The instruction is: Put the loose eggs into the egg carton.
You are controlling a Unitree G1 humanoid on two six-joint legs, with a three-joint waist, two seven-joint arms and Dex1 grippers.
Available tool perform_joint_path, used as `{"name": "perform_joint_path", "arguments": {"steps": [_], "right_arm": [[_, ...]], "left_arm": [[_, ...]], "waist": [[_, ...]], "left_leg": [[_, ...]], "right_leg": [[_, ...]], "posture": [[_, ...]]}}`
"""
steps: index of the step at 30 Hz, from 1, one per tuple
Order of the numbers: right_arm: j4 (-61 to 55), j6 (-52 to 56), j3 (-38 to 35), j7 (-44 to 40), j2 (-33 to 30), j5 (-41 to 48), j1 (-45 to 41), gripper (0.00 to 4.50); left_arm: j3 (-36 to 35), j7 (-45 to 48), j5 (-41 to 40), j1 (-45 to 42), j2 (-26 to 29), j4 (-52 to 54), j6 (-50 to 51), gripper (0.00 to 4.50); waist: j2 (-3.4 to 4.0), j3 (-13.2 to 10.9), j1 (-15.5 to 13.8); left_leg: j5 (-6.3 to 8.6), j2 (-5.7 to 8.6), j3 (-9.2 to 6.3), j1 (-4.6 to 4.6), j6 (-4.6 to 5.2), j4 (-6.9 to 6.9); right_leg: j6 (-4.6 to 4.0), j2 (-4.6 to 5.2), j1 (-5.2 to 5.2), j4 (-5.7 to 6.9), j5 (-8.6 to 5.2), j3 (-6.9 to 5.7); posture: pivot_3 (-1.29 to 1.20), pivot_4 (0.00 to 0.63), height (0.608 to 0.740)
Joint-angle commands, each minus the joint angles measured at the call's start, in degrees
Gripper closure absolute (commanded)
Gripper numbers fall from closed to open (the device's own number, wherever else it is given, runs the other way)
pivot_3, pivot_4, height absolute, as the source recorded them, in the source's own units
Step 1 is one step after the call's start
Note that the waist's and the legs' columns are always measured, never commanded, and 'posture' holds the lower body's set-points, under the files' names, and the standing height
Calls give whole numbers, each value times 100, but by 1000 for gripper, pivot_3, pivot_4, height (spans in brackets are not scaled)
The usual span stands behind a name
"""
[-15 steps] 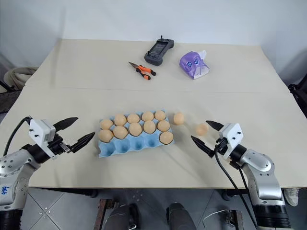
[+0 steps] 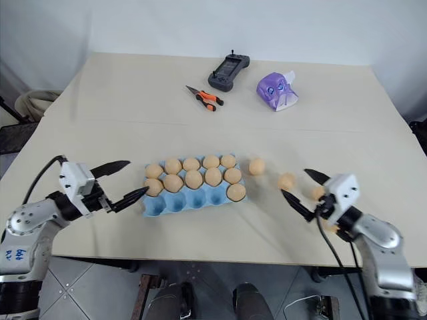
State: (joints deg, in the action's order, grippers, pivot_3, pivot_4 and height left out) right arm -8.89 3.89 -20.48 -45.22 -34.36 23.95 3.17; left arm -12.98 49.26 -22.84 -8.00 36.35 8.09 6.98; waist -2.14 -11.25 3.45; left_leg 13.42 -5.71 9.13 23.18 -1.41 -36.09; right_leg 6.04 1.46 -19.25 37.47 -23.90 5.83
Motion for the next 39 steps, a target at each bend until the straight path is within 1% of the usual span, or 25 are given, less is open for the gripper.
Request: {"name": "perform_joint_path", "arguments": {"steps": [1,5,9,13,17,20,23,28,31,36,38,39], "right_arm": [[-572,75,-780,96,-138,264,639,30],[-929,160,-1631,149,-21,452,1666,30],[-1097,35,-2095,165,242,484,2500,30],[-1220,-86,-2241,193,619,507,3110,30],[-1389,-103,-2089,136,840,529,3449,30],[-1277,-60,-1912,131,770,475,3303,30],[-1042,205,-1713,13,415,468,2972,30],[-361,845,-1503,-71,-288,445,2274,30],[23,1025,-1181,-255,-575,308,1938,30],[590,914,-718,-350,-565,120,1374,30],[764,834,-605,-390,-502,111,1209,404],[848,777,-560,-362,-468,82,1124,667]], "left_arm": [[210,111,-118,-298,-123,66,-53,0],[590,304,-73,-556,-310,-65,-76,0],[903,535,66,-733,-409,-309,-230,0],[1049,728,92,-954,-409,-504,-328,0],[1023,830,43,-962,-349,-511,-311,0],[973,877,29,-929,-308,-486,-304,0],[919,1058,-146,-845,-216,-303,-241,0],[740,997,-253,-597,-114,-31,-158,0],[649,924,-262,-421,-50,129,-105,0],[495,843,-345,-169,-34,444,-46,0],[419,853,-348,-59,-66,562,-217,0],[410,880,-369,-7,-49,606,-215,0]], "waist": [[0,0,-14],[2,1,-27],[3,2,-2],[5,4,-3],[17,11,5],[17,11,-1],[18,11,13],[23,14,-16],[23,14,-19],[24,14,-19],[24,14,-14],[24,14,-14]], "left_leg": [[0,1,0,0,0,0],[0,3,-4,-1,-3,0],[0,11,-2,-5,-2,0],[0,8,-8,-9,-4,2],[2,1,-7,-10,-6,6],[3,1,-7,-9,-5,6],[3,1,-6,-10,-4,4],[3,3,-7,-10,4,4],[3,1,-11,-9,4,5],[4,1,-26,-7,4,1],[4,3,-26,-8,4,-2],[4,4,-26,-9,5,-2]], "right_leg": [[0,0,-1,1,0,1],[0,-4,2,0,0,0],[1,-6,7,0,1,3],[-1,-1,11,0,2,1],[-1,3,11,0,2,2],[-1,4,11,-1,2,1],[0,6,12,0,3,2],[2,9,15,-4,4,3],[1,9,16,-6,4,6],[0,5,26,-13,3,11],[1,3,29,-14,3,8],[1,3,33,-15,3,7]], "posture": [[0,150,740],[0,150,740],[0,150,740],[0,150,740],[0,150,740],[0,150,740],[0,150,740],[0,150,740],[0,150,740],[0,150,740],[0,150,740],[0,150,740]]}}
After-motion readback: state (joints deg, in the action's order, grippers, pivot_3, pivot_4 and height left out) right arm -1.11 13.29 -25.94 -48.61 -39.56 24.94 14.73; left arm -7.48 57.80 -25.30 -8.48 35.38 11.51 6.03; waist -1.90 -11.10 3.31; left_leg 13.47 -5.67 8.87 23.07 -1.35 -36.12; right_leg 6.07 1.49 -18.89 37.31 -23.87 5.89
